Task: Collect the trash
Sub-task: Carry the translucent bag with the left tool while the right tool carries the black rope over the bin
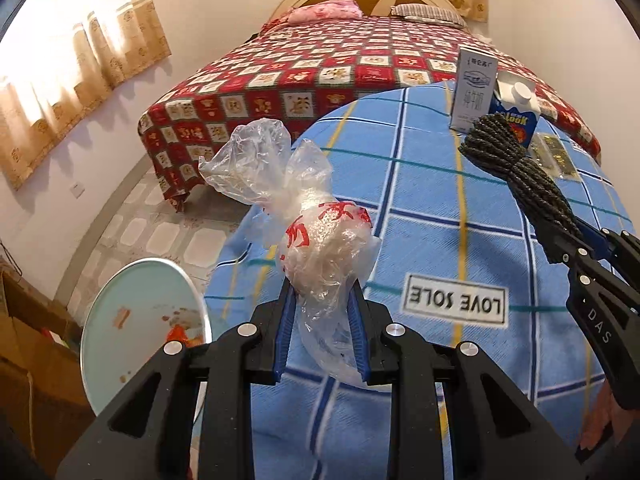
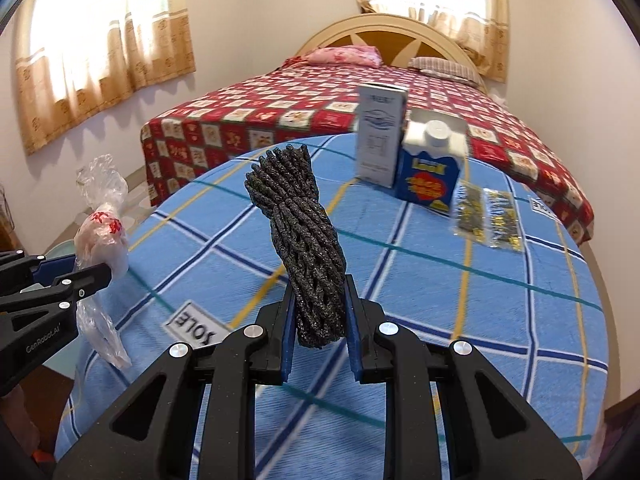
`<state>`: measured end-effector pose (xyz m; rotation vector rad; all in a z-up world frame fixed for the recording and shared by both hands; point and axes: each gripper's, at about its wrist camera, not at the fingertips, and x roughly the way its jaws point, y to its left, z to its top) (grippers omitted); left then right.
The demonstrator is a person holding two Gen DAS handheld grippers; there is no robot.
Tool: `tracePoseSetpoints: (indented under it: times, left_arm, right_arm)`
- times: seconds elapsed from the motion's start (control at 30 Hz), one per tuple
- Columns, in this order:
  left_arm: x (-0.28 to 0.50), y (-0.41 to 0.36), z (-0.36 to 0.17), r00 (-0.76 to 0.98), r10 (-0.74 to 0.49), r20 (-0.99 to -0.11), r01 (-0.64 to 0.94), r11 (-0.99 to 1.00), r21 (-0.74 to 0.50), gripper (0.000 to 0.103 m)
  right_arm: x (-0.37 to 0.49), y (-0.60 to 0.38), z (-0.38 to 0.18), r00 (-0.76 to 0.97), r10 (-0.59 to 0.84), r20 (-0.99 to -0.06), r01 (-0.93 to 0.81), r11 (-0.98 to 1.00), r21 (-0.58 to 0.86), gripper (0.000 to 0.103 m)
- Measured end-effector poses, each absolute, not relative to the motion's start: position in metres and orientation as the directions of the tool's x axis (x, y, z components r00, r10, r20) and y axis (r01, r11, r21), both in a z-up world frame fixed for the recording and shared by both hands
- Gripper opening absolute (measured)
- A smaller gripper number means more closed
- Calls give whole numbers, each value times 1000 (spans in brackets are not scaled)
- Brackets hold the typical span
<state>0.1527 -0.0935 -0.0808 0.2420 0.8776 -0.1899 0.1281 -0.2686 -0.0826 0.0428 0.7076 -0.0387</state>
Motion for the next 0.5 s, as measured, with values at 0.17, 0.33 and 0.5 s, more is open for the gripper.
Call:
tracePoseSetpoints:
  times: [0.17, 0.33, 0.5]
  left_arm:
    - [145, -74, -79, 632, -56, -773, 239, 963, 126, 26]
    - [136, -59, -78, 637, -54, -769, 227, 966, 120, 26]
    - [130, -45, -76, 645, -48, -762, 211, 970, 117, 26]
  right_arm:
    - [125, -249, -79, 763, -7, -646, 17, 1000, 10, 22]
    - [120, -232, -77, 767, 3, -641, -4, 1000, 0, 22]
    - [116, -216, -77, 767, 14, -642, -27, 1000, -9, 22]
